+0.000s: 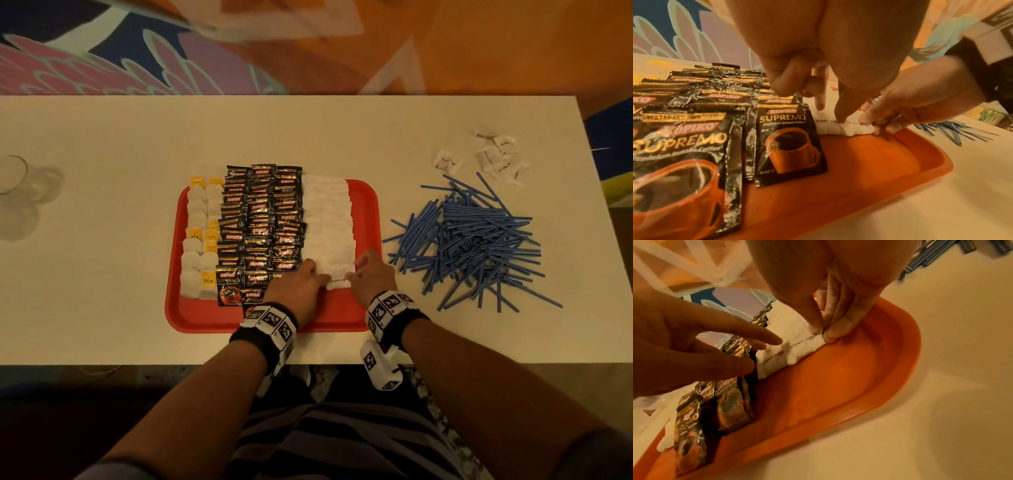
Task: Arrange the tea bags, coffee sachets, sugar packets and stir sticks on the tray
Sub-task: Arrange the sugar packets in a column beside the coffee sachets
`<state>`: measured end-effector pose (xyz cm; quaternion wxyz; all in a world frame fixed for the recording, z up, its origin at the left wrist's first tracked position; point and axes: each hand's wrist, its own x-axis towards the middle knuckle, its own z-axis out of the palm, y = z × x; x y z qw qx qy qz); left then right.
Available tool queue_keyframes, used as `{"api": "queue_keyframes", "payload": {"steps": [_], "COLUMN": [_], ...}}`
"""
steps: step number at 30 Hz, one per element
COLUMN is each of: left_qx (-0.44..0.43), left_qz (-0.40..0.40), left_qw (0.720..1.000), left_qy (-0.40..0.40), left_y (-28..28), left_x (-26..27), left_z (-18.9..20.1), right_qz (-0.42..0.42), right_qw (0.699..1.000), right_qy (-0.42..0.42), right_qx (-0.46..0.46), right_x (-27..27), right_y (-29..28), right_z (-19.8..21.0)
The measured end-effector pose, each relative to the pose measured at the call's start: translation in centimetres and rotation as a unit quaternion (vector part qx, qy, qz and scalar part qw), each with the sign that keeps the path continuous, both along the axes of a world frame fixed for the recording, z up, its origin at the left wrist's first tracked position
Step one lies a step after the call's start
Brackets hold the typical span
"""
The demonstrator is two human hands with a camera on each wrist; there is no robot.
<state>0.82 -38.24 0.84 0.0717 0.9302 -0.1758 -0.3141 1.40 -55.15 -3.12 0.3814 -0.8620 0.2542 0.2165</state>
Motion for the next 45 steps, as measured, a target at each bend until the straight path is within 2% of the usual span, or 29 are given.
{"api": "queue_keyframes", "payload": {"steps": [3,6,8,10,14,19,23,26,30,36,40,45], "left_qx": [0.013,0.014,0.017,0.018,0.009,-0.047,-0.081,-0.096,-0.129,-0.114,-0.093,-0.005], "left_qz": [-0.011,-0.016,-0.022,-0.026,-0.029,0.009,0.026,0.035,0.032,0.003,0.019,0.025], "left_qw": [1.0,1.0,1.0,0.999,0.999,0.999,0.996,0.995,0.99,0.992,0.994,0.999], "left_qy": [0.008,0.013,0.013,0.013,0.017,-0.015,-0.009,-0.019,-0.038,-0.048,-0.059,-0.029], "left_y": [-0.1,0.0,0.1,0.0,0.1,-0.5,-2.7,-6.0,-12.5,-24.0,-29.9,-33.3], "left_x": [0.1,0.4,0.5,0.5,0.7,2.1,4.1,6.1,9.4,16.0,20.8,24.4], "left_z": [0.0,-0.1,-0.2,-0.4,-0.4,0.2,1.0,1.4,1.8,2.5,1.7,-1.2], "right_qz": [0.045,0.156,0.219,0.231,0.216,0.175,0.145,0.099,0.081,0.017,0.0,-0.066], "right_qw": [0.998,0.983,0.971,0.97,0.975,0.982,0.986,0.992,0.994,0.997,0.999,0.998], "right_qy": [-0.028,-0.085,-0.076,-0.05,-0.04,-0.062,-0.073,-0.072,-0.066,-0.071,-0.036,-0.02], "right_qx": [-0.015,-0.05,-0.053,-0.049,-0.034,-0.032,-0.028,-0.012,-0.029,-0.026,-0.014,0.003], "right_x": [-0.2,-0.4,-0.4,-0.3,-0.1,-0.4,-0.5,-0.4,0.5,2.9,5.7,10.7], "right_y": [-0.1,-0.1,0.1,0.3,0.5,-0.6,-2.8,-5.8,-11.8,-22.0,-27.8,-33.0], "right_z": [0.4,0.5,0.3,-0.1,0.1,1.2,2.5,3.2,3.5,3.7,3.5,2.5]}}
